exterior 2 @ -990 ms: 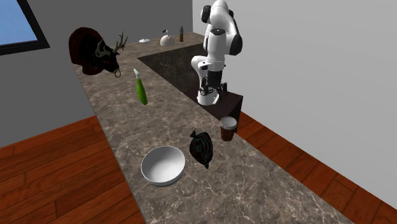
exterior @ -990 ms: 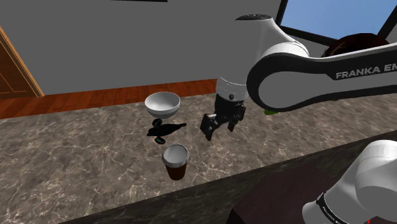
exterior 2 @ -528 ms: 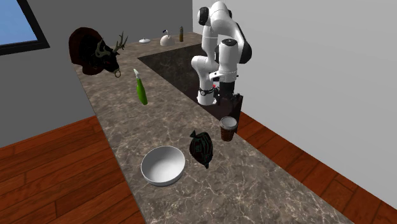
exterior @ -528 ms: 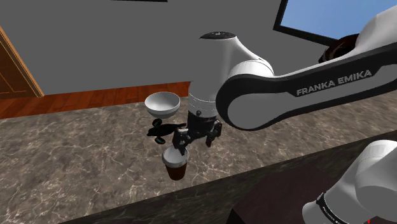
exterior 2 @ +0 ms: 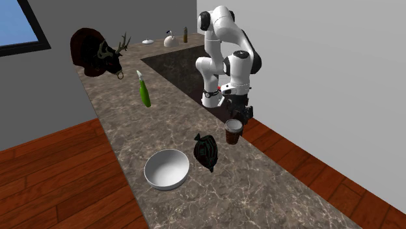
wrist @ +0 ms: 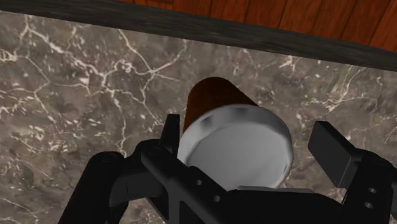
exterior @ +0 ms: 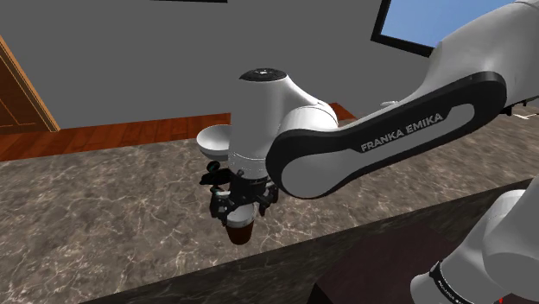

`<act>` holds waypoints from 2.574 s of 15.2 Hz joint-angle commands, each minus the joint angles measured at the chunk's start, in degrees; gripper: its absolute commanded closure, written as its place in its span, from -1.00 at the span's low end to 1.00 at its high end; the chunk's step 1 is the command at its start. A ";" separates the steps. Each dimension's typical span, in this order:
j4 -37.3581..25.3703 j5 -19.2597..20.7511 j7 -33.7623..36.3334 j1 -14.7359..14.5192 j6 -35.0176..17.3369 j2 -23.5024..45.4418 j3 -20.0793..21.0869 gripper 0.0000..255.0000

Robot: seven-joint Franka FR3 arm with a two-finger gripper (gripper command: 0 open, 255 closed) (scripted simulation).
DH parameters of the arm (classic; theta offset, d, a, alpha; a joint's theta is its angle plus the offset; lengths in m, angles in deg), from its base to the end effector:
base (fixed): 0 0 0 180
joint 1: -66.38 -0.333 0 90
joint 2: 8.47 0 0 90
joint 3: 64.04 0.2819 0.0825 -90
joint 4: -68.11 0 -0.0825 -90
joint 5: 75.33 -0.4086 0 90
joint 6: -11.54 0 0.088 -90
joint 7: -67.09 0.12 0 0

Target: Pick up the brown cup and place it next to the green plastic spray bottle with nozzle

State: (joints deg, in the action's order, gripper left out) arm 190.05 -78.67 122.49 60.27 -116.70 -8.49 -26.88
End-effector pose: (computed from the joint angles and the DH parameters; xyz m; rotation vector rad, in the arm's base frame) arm 0.4160 0.3948 0.3593 -3.0038 0.3702 -0.0542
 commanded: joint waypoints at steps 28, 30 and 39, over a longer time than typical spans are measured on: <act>-1.71 -0.13 0.08 0.03 1.88 -0.26 0.05 1.00; -2.66 -0.59 -0.19 0.09 3.40 -0.94 -0.02 1.00; -7.57 -1.97 -0.97 0.31 10.25 -3.29 -0.44 1.00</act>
State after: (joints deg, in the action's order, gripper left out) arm 183.09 -80.37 121.77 60.50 -107.41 -11.35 -27.19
